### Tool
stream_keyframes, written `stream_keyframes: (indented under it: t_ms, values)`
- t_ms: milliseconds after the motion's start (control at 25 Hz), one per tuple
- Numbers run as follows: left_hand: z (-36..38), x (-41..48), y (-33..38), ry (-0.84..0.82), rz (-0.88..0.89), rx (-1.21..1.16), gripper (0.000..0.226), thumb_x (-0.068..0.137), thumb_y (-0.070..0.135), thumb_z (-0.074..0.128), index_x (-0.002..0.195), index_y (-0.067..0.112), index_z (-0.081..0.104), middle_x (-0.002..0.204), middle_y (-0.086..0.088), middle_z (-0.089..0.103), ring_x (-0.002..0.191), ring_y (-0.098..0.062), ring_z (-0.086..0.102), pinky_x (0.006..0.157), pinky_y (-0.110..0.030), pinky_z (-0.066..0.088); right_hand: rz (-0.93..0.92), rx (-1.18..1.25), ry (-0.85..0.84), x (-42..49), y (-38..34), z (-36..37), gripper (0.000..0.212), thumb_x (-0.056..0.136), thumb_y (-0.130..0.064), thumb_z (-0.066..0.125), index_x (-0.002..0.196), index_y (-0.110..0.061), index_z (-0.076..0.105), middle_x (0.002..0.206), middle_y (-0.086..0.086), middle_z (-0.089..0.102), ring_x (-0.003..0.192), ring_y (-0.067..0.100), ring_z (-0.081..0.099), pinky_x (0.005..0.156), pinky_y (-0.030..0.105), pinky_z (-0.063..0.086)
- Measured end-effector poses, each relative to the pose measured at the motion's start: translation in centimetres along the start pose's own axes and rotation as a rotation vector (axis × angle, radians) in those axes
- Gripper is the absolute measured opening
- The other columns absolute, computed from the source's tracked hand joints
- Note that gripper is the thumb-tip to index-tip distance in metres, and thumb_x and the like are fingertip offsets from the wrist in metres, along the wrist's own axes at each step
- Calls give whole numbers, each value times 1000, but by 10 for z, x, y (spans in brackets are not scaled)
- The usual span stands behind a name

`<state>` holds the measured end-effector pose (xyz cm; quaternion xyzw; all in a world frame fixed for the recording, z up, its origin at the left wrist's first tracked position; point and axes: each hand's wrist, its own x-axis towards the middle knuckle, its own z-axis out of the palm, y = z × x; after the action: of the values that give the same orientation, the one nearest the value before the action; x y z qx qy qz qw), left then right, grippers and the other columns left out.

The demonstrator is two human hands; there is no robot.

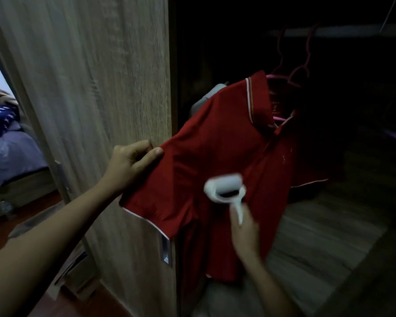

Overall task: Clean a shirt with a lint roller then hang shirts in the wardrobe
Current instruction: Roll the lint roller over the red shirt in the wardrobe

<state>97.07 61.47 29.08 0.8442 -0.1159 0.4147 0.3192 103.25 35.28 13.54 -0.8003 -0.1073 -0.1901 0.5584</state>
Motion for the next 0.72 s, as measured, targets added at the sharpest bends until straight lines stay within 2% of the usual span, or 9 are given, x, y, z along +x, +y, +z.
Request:
stream_keyframes:
  t_ms: [80,160,320,400,480,520,600,640,720]
  values:
    - [-1,0,0,11,1,25,36,85,48,51,55,30,41,57,6,49,45,0,38,46,-16,30,-157,47,107,39,-59,-26,16,94,-26,48,80,-19,49,54,-8,50,50,-8,52,47,19,31]
    - [-1,0,-1,13,-2,22,35,85,49,51,55,33,43,54,11,49,45,1,38,46,-14,29,-215,71,153,60,-78,-35,19,93,-29,44,78,-18,47,51,-6,45,47,-3,50,44,13,30]
    - [-2,-1,1,9,-20,10,34,86,48,51,56,33,44,53,13,48,45,2,38,45,-12,29,14,48,17,10,-15,-3,19,96,-28,46,80,-18,51,55,-6,50,48,3,52,44,17,31]
    - [-1,-1,1,13,-17,24,35,86,46,51,55,31,43,53,14,49,45,2,38,45,-12,29,199,-10,-78,-34,31,20,17,94,-27,48,89,-14,58,64,-3,60,66,19,65,54,20,38]
    - [-1,-1,1,11,-13,39,36,86,45,51,56,29,41,55,11,49,45,2,39,46,-12,29,410,-46,-210,-74,69,36,41,90,-44,49,107,-10,63,87,12,70,89,32,67,69,27,44]
    - [-2,-1,1,5,-14,42,35,86,45,51,57,28,42,57,9,49,46,1,39,46,-12,29,483,-59,-266,-89,83,39,67,81,-67,43,114,-12,62,100,15,71,96,32,66,76,29,46]
    - [-2,-1,2,-10,-19,50,36,86,46,50,58,24,42,57,8,49,47,1,38,47,-14,30,523,-120,-325,-103,121,42,118,47,-99,15,124,-21,58,113,12,69,103,29,64,83,30,46]
    - [-3,-1,3,-16,-29,53,36,86,47,50,58,25,42,57,8,49,47,0,38,48,-15,30,526,-140,-301,-101,126,38,125,39,-101,8,126,-24,56,114,11,68,104,30,64,83,30,46]
    - [-5,0,9,-29,-55,59,36,86,48,49,58,27,41,59,6,49,48,0,38,48,-18,31,469,-136,-224,-84,99,18,102,57,-93,23,120,-22,60,104,18,70,96,34,66,75,30,44]
